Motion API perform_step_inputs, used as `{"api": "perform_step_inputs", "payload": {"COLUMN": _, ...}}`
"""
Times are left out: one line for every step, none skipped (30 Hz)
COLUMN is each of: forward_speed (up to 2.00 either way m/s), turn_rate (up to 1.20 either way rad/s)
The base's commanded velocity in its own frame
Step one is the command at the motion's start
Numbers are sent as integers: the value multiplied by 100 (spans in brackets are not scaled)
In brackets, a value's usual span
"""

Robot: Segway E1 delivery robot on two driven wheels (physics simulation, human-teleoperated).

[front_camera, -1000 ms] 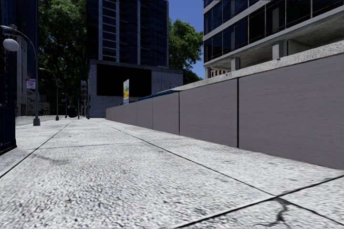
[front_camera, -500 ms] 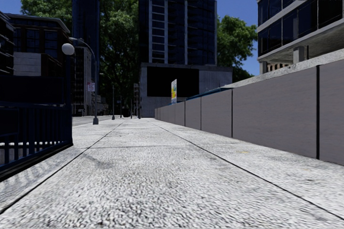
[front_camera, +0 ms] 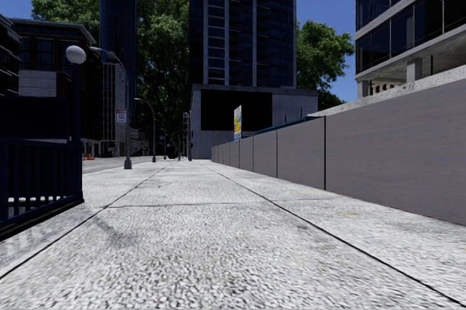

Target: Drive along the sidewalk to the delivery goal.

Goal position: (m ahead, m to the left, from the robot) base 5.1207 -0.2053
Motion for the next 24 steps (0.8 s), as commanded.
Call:
{"api": "perform_step_inputs", "payload": {"forward_speed": 112, "turn_rate": 0}}
{"api": "perform_step_inputs", "payload": {"forward_speed": 112, "turn_rate": 2}}
{"api": "perform_step_inputs", "payload": {"forward_speed": 112, "turn_rate": 18}}
{"api": "perform_step_inputs", "payload": {"forward_speed": 116, "turn_rate": 22}}
{"api": "perform_step_inputs", "payload": {"forward_speed": 122, "turn_rate": 22}}
{"api": "perform_step_inputs", "payload": {"forward_speed": 125, "turn_rate": 23}}
{"api": "perform_step_inputs", "payload": {"forward_speed": 126, "turn_rate": 23}}
{"api": "perform_step_inputs", "payload": {"forward_speed": 126, "turn_rate": 23}}
{"api": "perform_step_inputs", "payload": {"forward_speed": 126, "turn_rate": 23}}
{"api": "perform_step_inputs", "payload": {"forward_speed": 126, "turn_rate": 19}}
{"api": "perform_step_inputs", "payload": {"forward_speed": 126, "turn_rate": 7}}
{"api": "perform_step_inputs", "payload": {"forward_speed": 126, "turn_rate": 0}}
{"api": "perform_step_inputs", "payload": {"forward_speed": 126, "turn_rate": 0}}
{"api": "perform_step_inputs", "payload": {"forward_speed": 126, "turn_rate": 0}}
{"api": "perform_step_inputs", "payload": {"forward_speed": 126, "turn_rate": 0}}
{"api": "perform_step_inputs", "payload": {"forward_speed": 126, "turn_rate": 0}}
{"api": "perform_step_inputs", "payload": {"forward_speed": 126, "turn_rate": 0}}
{"api": "perform_step_inputs", "payload": {"forward_speed": 140, "turn_rate": 0}}
{"api": "perform_step_inputs", "payload": {"forward_speed": 200, "turn_rate": 0}}
{"api": "perform_step_inputs", "payload": {"forward_speed": 200, "turn_rate": 0}}
{"api": "perform_step_inputs", "payload": {"forward_speed": 200, "turn_rate": 0}}
{"api": "perform_step_inputs", "payload": {"forward_speed": 200, "turn_rate": 0}}
{"api": "perform_step_inputs", "payload": {"forward_speed": 200, "turn_rate": 0}}
{"api": "perform_step_inputs", "payload": {"forward_speed": 200, "turn_rate": 0}}
